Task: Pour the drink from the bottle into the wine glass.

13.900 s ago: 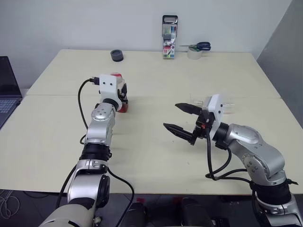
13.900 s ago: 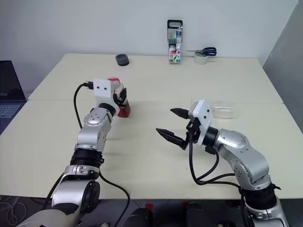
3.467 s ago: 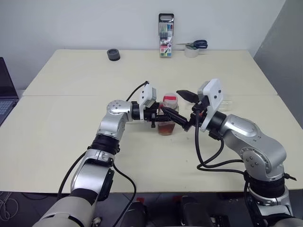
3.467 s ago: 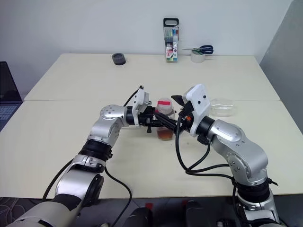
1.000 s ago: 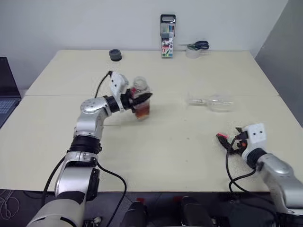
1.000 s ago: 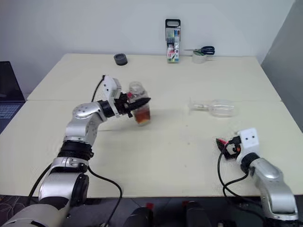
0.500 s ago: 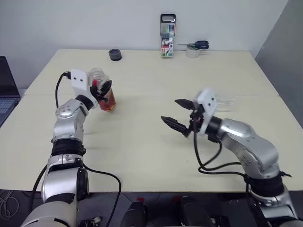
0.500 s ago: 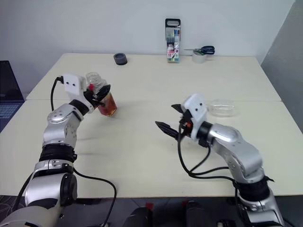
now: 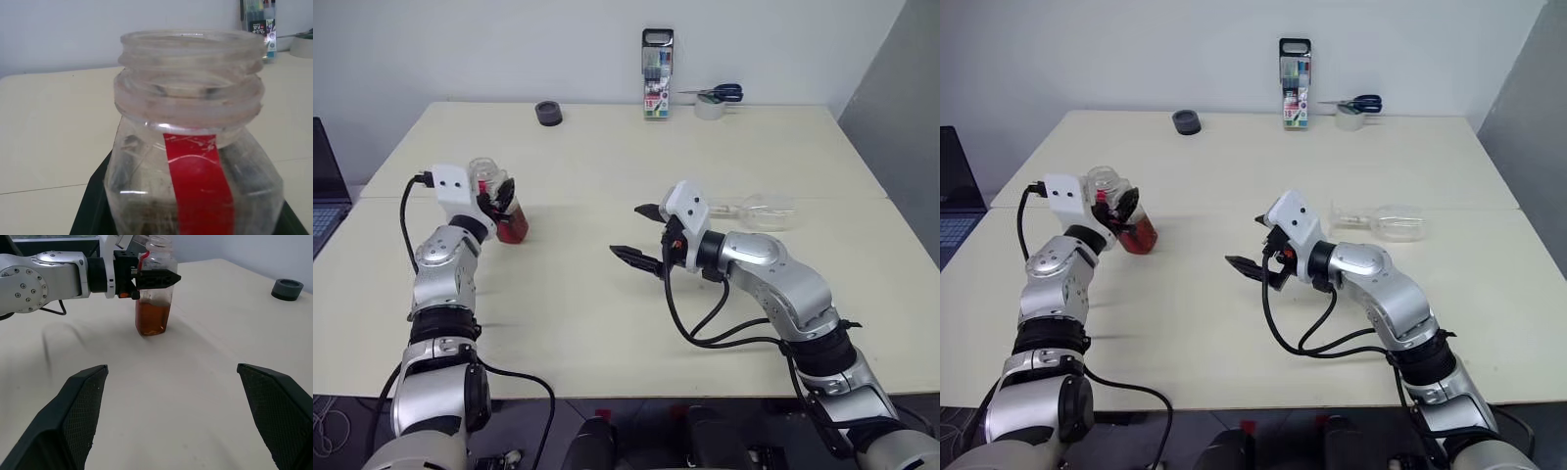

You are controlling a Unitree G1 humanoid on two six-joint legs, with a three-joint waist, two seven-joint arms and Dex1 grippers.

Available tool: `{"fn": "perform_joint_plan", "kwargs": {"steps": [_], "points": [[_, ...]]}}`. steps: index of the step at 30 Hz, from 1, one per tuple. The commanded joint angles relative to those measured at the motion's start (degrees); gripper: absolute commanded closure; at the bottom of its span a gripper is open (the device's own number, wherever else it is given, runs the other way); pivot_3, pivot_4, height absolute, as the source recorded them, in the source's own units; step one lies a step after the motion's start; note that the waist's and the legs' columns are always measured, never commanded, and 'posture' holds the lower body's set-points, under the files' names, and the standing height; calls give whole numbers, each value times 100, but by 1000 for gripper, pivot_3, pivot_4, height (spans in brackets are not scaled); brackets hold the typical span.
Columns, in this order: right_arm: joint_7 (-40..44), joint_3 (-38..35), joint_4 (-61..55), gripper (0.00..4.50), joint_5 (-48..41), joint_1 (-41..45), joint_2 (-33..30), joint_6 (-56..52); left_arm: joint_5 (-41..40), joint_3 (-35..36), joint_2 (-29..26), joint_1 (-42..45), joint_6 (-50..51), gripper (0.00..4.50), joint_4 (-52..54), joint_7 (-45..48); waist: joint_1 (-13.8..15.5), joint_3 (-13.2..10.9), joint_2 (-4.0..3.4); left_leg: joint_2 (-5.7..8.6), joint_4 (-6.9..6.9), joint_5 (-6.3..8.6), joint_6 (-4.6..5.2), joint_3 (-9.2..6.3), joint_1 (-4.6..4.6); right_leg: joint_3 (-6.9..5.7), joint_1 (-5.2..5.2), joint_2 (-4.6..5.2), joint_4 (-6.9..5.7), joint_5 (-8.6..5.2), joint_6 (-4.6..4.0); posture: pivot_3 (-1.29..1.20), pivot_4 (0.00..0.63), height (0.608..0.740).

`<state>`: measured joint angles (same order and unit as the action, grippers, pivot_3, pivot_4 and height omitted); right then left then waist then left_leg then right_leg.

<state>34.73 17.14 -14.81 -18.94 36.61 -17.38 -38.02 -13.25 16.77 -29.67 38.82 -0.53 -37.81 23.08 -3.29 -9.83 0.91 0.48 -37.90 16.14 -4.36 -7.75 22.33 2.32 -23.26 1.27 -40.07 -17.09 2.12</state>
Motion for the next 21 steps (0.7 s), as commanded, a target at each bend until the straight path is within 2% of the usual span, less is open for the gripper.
{"fn": "perform_joint_plan", "kwargs": {"steps": [1, 8, 21], "points": [[57, 14, -104, 0, 56, 157, 88, 114, -51, 116, 49, -128, -79, 2130, 219, -141, 0, 0, 0, 0, 0, 0, 0, 0, 0, 0, 0, 0, 0, 0, 0, 0, 150, 740], [97, 25, -151, 0, 117, 136, 187, 93, -64, 92, 92, -317, -63, 24, 443, -176, 0, 0, 0, 0, 0, 0, 0, -1, 0, -1, 0, 0, 0, 1, -1, 0, 150, 740], [86, 228, -275, 0, 399, -89, 158, 243, 76, 8, 210, -712, -238, 24, 475, -242, 0, 0, 0, 1, 1, 0, 0, 0, 0, 0, 0, 1, 1, 1, -2, 0, 150, 740]]}}
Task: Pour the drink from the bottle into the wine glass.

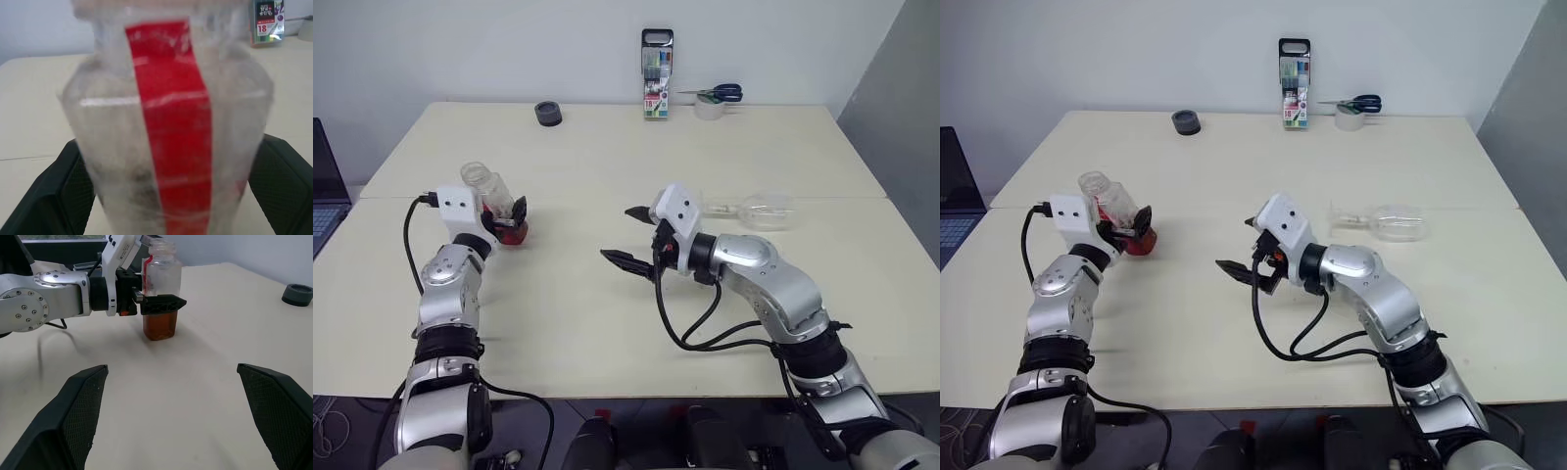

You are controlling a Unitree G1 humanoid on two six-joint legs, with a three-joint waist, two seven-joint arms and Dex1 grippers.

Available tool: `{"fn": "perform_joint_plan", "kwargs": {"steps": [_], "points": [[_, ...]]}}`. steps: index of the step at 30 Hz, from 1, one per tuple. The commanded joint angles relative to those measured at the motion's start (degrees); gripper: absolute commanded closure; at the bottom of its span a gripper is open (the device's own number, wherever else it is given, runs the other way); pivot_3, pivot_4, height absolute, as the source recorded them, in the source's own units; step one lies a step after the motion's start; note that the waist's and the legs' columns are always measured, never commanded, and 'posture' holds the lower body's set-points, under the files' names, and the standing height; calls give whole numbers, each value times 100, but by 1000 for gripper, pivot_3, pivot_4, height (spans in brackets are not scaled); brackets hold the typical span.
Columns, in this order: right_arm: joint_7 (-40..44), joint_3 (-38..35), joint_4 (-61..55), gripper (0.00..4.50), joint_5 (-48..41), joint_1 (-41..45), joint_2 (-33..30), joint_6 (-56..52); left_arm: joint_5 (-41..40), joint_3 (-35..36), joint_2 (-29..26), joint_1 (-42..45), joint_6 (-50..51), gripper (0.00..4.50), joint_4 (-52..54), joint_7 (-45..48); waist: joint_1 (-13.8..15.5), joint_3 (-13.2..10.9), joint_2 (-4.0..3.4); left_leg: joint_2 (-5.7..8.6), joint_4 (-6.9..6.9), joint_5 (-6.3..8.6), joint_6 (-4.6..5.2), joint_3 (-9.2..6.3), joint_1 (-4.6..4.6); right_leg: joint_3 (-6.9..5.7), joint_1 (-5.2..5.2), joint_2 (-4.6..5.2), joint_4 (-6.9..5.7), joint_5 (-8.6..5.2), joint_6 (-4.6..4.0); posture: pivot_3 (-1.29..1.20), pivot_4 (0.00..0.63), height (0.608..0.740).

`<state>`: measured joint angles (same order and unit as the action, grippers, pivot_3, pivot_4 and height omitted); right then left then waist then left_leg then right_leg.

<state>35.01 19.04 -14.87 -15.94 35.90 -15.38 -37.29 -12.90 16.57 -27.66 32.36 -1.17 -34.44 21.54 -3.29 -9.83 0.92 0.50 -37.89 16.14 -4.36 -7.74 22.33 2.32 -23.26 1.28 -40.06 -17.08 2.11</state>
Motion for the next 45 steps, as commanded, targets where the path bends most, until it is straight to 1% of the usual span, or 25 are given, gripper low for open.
{"fn": "perform_joint_plan", "kwargs": {"steps": [1, 8, 17, 19, 23, 25, 26, 28, 30, 32, 33, 35, 37, 39, 40, 42, 45], "points": [[49, 48, -280, 0, 124, -28, -52, 185, 56, 23, 28, -99, -199, 24, 132, -108, 1, 0, 0, 0, 0, 0, 0, 0, 0, 0, 0, 0, 0, 0, 0, 0, 150, 740], [-3, 70, -440, 0, 258, -219, -120, 176, 68, -4, 148, -424, -181, 24, 295, -200, 1, 0, 0, -1, 0, 0, 0, 0, 0, 0, 0, 0, 0, 0, 0, 0, 150, 740], [-174, -160, -928, 0, 226, -637, -217, -158, 39, -36, 358, -1427, 224, 24, 1612, -447, 13, 1, 1, -3, 2, 2, 3, -4, 0, 0, 1, 1, 1, 0, 0, 0, 150, 740], [-232, -287, -1098, 0, 170, -805, -298, -291, -2, -103, 387, -1730, 380, 24, 2091, -382, 18, 1, 2, -3, 2, 2, 3, -2, 0, 2, 1, 3, 1, 0, 0, 0, 150, 740], [-476, -879, -1535, 0, -195, -1364, -316, -810, -134, -270, 393, -2389, 577, 24, 2914, 9, 31, 1, 2, -7, 4, 3, 3, -2, 1, 3, 3, 8, 5, 0, 0, 0, 150, 740], [-710, -1224, -1698, 0, -358, -1660, -212, -1037, -168, -406, 383, -2665, 602, 24, 3208, 251, 39, 1, 1, -7, 5, 12, 19, 0, 1, 4, 5, 8, 5, 0, 0, 0, 150, 740], [-894, -1424, -1751, 0, -414, -1801, -105, -1131, -167, -488, 372, -2753, 592, 24, 3318, 373, 43, 1, 1, -6, 5, 12, 20, 0, 1, 3, 5, 7, 6, 0, 0, 0, 150, 740], [-1368, -1952, -1802, 0, -659, -2012, 312, -1493, -209, -695, 357, -2815, 600, 24, 3501, 680, 58, 1, 1, -5, 5, 13, 21, 0, 0, 2, 6, 3, 5, 0, 0, 0, 150, 740], [-1806, -2393, -1715, 0, -860, -2024, 784, -1757, -400, -921, 335, -2722, 755, 24, 3674, 1106, 66, 1, 0, -6, 4, 13, 21, 0, -1, 1, 7, -4, 3, 0, 0, 0, 150, 740], [-2288, -3036, -1477, 0, -1344, -1784, 1446, -2298, -526, -1145, 236, -2542, 898, 24, 3796, 1545, 65, 1, 0, -6, 5, 12, 21, 4, -9, 3, 9, -7, -2, 1, 0, 0, 150, 740], [-2673, -3399, -1296, 0, -1497, -1603, 1828, -2416, -592, -1254, 153, -2423, 994, 24, 3844, 1799, 59, 0, -1, -8, 6, 12, 21, 5, -13, 4, 11, -10, -3, 1, -1, 0, 150, 740], [-3352, -4032, -923, 0, -1753, -1238, 2456, -2455, -746, -1444, -43, -2172, 1181, 24, 3901, 2323, 40, 0, -2, -10, 9, 12, 20, 11, -22, 9, 11, -15, -7, 5, -7, 0, 150, 740], [-3984, -4600, -488, 0, -2011, -856, 2913, -2275, -824, -1638, -314, -1860, 1271, 24, 3862, 2931, 28, -2, -10, -12, 11, 12, 20, 12, -26, 10, 10, -19, -9, 6, -10, 0, 150, 740], [-4537, -5028, 9, 0, -2370, -533, 3157, -1956, -864, -1764, -523, -1509, 1302, 24, 3703, 3411, 29, -2, -10, -8, 17, 12, 20, 20, -30, 15, 11, -17, -9, 6, -11, 0, 150, 740], [-4727, -5127, 191, 0, -2542, -436, 3192, -1819, -880, -1791, -575, -1388, 1315, 24, 3626, 3556, 31, -2, -11, -7, 18, 12, 21, 19, -29, 13, 13, -16, -7, 6, -11, 0, 150, 740], [-5022, -5251, 518, 0, -2883, -285, 3226, -1545, -874, -1847, -648, -1206, 1287, 24, 3491, 3839, 4, -3, -14, -6, 23, 12, 21, 25, -29, 18, 12, -14, -1, 6, -11, 0, 150, 740], [-5250, -5344, 1195, 0, -3266, -11, 3177, -910, -859, -1999, -783, -976, 1207, 24, 3363, 4438, -52, -5, -17, -9, 35, 13, 22, 36, -36, 26, 10, -14, 0, 6, -11, 0, 150, 740]]}}
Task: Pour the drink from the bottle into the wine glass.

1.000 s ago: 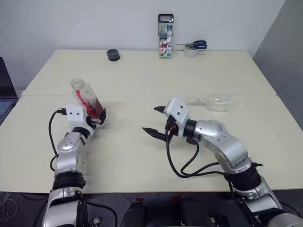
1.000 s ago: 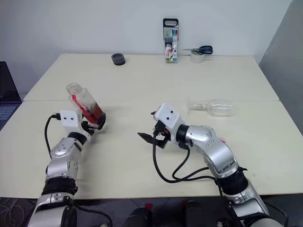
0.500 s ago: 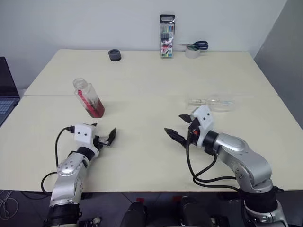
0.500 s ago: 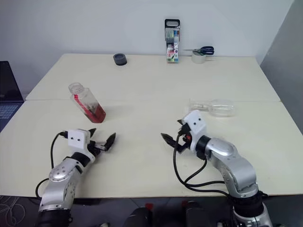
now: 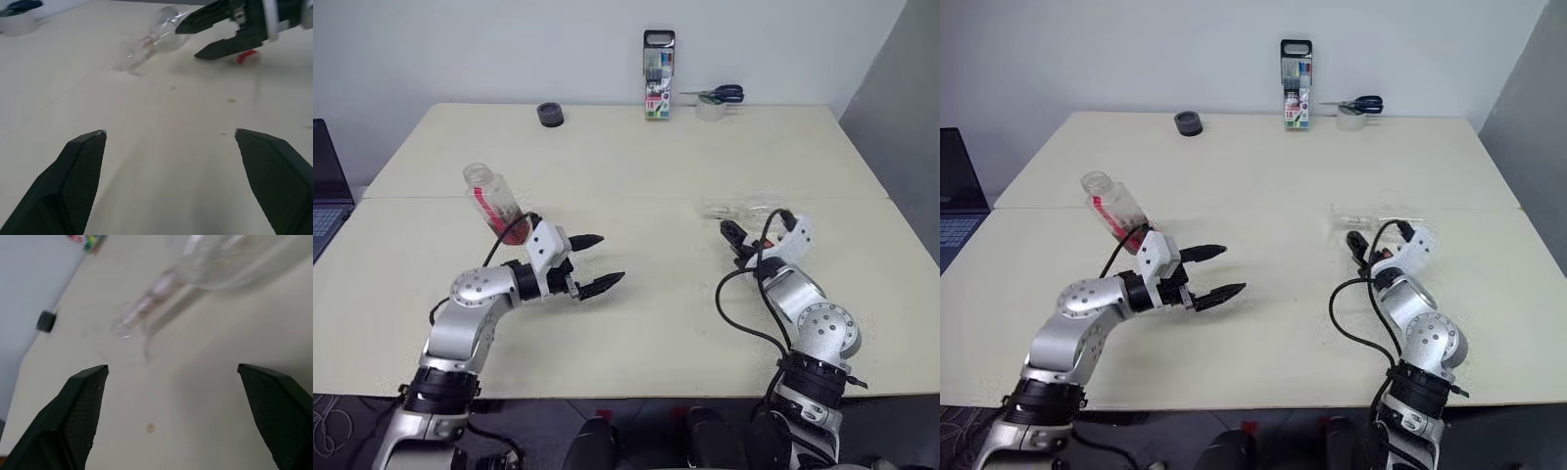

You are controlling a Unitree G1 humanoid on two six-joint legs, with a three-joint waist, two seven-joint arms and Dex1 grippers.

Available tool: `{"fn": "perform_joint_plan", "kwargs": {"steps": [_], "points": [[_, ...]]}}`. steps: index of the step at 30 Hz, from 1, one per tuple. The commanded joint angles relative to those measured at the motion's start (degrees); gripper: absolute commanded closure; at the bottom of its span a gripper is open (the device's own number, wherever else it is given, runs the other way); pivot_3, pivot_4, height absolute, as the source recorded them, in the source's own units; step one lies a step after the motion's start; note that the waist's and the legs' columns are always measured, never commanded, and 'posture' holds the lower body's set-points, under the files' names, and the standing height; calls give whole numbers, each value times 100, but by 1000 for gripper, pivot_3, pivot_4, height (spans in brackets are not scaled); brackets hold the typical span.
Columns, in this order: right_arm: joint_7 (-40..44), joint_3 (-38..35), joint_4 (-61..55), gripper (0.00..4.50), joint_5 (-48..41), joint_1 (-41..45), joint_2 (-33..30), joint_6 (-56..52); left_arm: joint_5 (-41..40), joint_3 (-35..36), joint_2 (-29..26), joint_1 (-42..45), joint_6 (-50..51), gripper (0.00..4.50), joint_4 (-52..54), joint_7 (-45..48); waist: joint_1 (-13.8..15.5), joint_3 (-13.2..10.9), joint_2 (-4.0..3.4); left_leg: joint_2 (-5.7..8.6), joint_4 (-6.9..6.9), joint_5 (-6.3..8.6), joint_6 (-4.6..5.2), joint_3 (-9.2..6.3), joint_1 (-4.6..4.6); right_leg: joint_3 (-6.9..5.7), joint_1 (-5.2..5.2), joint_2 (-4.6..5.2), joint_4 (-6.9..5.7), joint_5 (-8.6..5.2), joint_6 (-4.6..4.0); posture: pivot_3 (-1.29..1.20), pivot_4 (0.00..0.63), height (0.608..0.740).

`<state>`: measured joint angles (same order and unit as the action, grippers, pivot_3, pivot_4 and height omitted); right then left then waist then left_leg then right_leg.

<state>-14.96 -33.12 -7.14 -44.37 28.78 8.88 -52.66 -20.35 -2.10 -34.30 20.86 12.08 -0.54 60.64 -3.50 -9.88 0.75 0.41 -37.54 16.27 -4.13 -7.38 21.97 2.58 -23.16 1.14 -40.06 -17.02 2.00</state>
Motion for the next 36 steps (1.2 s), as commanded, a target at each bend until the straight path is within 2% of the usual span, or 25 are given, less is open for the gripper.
{"fn": "perform_joint_plan", "kwargs": {"steps": [1, 7, 14, 25, 29, 32, 36], "points": [[-239, -117, 651, 0, -546, 797, 719, 836, -108, -168, -148, 226, -141, 24, -61, 691, -58, 0, 0, -3, 3, 0, 0, 6, -5, 5, 0, -1, -1, 0, 0, 0, 150, 740], [-269, 171, 1500, 0, -1048, 1221, 601, 1553, -23, -144, -196, 444, -279, 24, -414, 1061, -160, -1, -1, -7, 43, -6, 8, 9, -20, 8, -4, -5, 0, 0, -2, 0, 150, 740], [-123, 472, 2304, 0, -1167, 1549, 423, 2156, 9, -138, -243, 516, -260, 24, -407, 1114, -160, -2, -3, -4, 50, -7, 8, 8, -18, 7, -5, 1, 7, 0, -3, 0, 150, 740], [651, 112, 4294, 0, -1027, 2295, -34, 3381, -43, -172, -308, 582, 342, 24, 254, 896, -165, -6, -9, -5, 51, -7, 8, 7, -19, 6, -5, 0, 7, 0, -4, 0, 150, 740], [758, -5, 4640, 895, -947, 2393, -74, 3650, -46, -179, -324, 632, 495, 0, 366, 867, -164, -6, -9, -5, 51, -7, 8, 6, -20, 6, -5, -1, 6, 1, -4, 0, 150, 740], [824, -17, 4718, 2122, -921, 2387, -57, 3725, -44, -191, -331, 648, 554, 0, 416, 860, -164, -6, -10, -4, 51, -7, 8, 8, -19, 7, -5, 0, 7, 1, -4, 0, 150, 740], [876, -36, 4747, 3501, -945, 2350, -3, 3729, -35, -203, -321, 615, 582, 0, 460, 862, -163, -6, -11, -5, 50, -7, 7, 7, -21, 6, -4, 0, 6, 1, -5, 0, 150, 740]]}}
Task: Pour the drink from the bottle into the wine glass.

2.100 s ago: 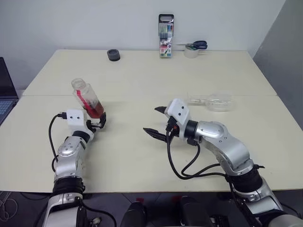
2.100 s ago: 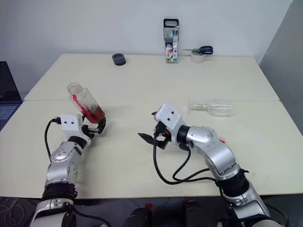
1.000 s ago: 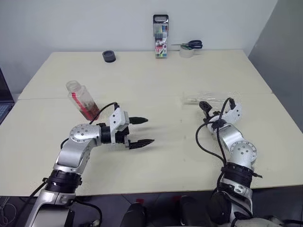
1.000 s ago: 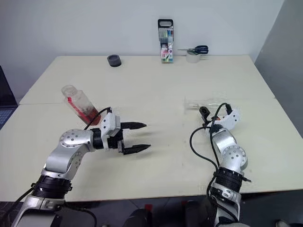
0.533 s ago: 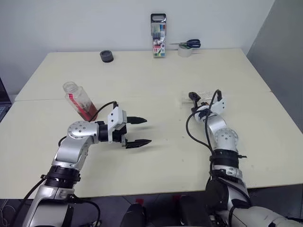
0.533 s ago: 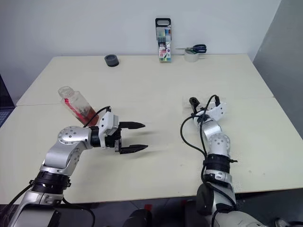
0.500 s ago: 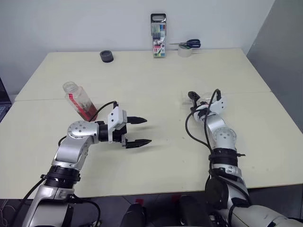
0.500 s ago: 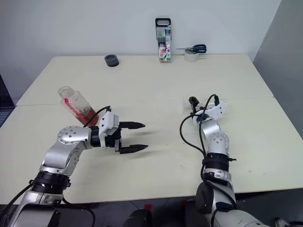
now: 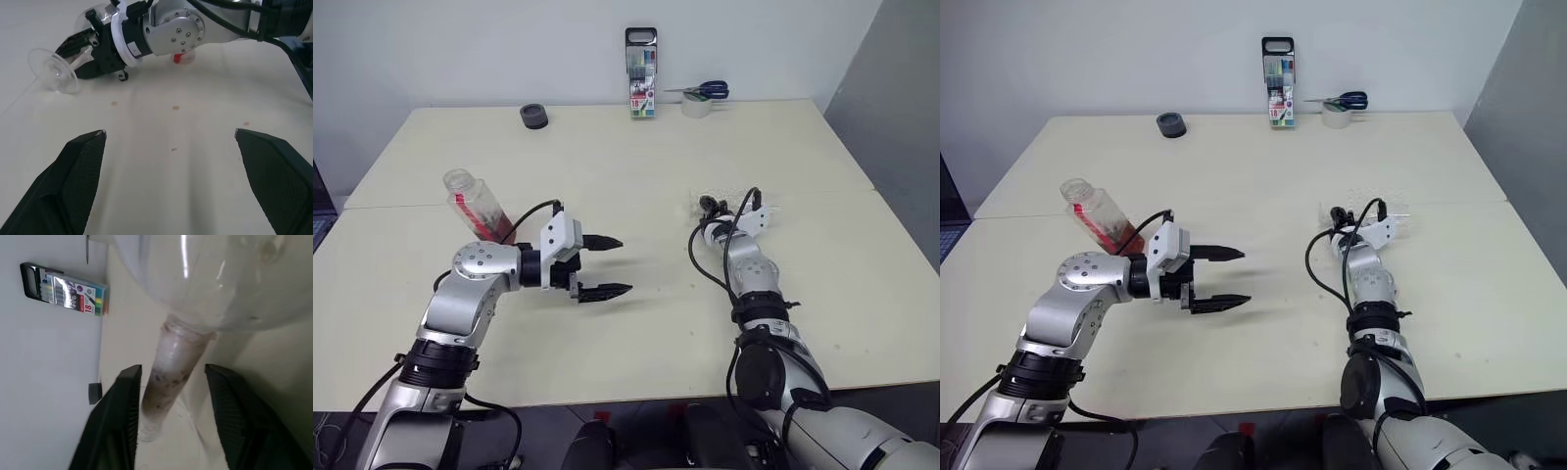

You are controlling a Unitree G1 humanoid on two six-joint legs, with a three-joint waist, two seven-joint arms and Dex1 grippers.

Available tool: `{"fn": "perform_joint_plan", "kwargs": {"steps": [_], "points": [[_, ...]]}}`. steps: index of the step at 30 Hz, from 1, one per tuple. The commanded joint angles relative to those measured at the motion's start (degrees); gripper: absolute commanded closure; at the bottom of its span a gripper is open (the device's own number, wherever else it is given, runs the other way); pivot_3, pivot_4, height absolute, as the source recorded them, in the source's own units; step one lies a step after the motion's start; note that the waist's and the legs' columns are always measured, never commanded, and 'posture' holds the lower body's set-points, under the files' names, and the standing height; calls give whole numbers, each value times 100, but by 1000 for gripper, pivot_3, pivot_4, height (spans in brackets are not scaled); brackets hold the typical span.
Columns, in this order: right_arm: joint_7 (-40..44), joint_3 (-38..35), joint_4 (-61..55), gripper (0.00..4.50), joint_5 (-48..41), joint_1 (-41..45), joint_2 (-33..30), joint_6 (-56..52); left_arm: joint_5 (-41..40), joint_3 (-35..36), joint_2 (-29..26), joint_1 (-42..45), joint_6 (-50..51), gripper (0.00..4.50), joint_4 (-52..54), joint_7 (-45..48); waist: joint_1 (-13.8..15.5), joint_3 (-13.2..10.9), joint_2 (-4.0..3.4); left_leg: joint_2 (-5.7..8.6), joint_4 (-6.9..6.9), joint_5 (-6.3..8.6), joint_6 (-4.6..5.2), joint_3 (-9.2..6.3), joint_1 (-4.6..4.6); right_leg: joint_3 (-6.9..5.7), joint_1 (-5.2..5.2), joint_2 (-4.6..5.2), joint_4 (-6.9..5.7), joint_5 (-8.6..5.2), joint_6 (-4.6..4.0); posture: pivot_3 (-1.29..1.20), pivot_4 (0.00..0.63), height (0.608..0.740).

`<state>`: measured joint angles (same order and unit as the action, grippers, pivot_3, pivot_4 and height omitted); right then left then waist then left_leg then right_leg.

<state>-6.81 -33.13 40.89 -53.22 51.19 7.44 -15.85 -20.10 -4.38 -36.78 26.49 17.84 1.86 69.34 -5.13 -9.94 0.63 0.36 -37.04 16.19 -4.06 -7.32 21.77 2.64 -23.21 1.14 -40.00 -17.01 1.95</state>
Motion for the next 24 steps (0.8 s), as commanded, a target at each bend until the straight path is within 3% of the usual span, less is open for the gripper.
{"fn": "perform_joint_plan", "kwargs": {"steps": [1, 3, 5, 9, 14, 17, 24], "points": [[80, -25, -75, 3829, -63, 98, 150, 27, -58, 26, -71, 36, 5, 0, 226, -7, 1, 1, 0, 0, 0, 0, 0, 0, 0, 0, 0, 0, 0, 0, 0, 0, 150, 740], [190, 130, -255, 4328, 32, 29, 137, -58, -56, 35, -69, -21, -4, 0, 234, -8, 1, 0, -1, 0, -2, -1, 0, 0, -2, 0, 2, 0, 0, 0, 0, 0, 150, 740], [366, 558, -603, 4349, 434, -135, 45, -148, -54, 69, -76, -100, -9, 0, 231, -33, 0, -1, -3, 0, -1, -1, 0, 0, -1, 0, 2, 0, -1, 0, 0, 0, 150, 740], [1094, 2333, -1509, 4349, 2139, -802, -488, -112, -76, 170, -89, -327, -23, 0, 237, -114, -5, -2, -6, 1, 4, -1, -1, -2, 2, 0, -6, 0, 0, 0, 0, 0, 150, 740], [1643, 4153, -1656, 4349, 4077, -1669, -1095, 437, -105, 226, -69, -724, -14, 0, 420, -307, 2, 0, -3, 3, 4, -1, -1, 0, 2, 2, -6, 2, 4, 0, 0, 0, 150, 740], [1701, 4543, -1631, 4349, 4657, -2010, -1167, 759, -139, 303, -59, -940, 22, 0, 501, -471, 8, 7, 1, 0, 2, -1, -1, -6, 0, -4, -2, 2, 4, 0, 0, 0, 150, 740], [1934, 4609, -1433, 4349, 5115, -2122, -1040, 1220, -283, 768, 16, -1438, 185, 0, 700, -1095, 3, 20, 10, -7, 5, 0, -1, 3, -20, -2, 8, 0, 3, 0, 0, 0, 150, 740]]}}
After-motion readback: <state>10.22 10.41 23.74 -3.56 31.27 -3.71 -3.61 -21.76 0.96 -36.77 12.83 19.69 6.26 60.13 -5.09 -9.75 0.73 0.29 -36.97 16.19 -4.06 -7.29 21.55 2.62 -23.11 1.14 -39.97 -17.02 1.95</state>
